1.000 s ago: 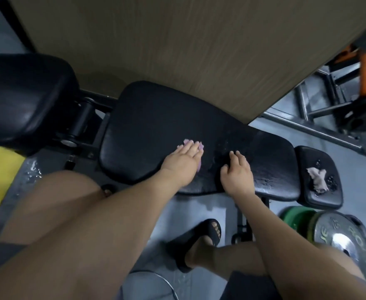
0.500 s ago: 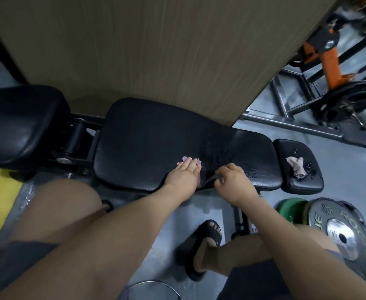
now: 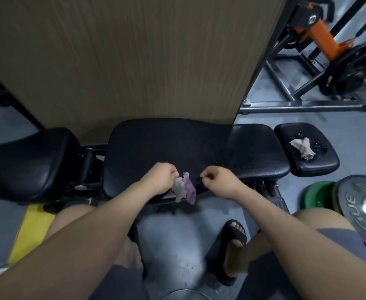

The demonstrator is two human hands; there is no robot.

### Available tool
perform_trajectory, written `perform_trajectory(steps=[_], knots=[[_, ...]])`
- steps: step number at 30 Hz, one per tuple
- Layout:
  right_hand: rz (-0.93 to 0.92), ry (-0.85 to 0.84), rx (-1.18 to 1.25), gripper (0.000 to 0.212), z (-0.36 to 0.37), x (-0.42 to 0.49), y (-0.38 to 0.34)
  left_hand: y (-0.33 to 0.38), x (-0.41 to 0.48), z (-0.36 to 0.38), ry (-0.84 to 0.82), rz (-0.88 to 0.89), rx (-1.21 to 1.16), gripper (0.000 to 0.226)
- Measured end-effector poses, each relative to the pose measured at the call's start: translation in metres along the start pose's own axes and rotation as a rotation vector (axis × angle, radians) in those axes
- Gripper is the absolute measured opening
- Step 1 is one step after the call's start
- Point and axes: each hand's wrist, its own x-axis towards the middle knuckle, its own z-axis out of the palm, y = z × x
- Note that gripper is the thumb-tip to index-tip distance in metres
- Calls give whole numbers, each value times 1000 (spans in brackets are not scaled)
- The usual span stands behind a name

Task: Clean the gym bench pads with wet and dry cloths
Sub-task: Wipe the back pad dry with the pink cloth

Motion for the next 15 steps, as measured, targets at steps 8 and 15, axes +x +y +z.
perform_trajectory(steps=[8,15], knots=[[-57,-143,-178,18,20,22,-5,-10,2,15,-26,198,103,37],[-83,-106,-282,22,39,27,4,-17,8,19,-20,275,263,20]])
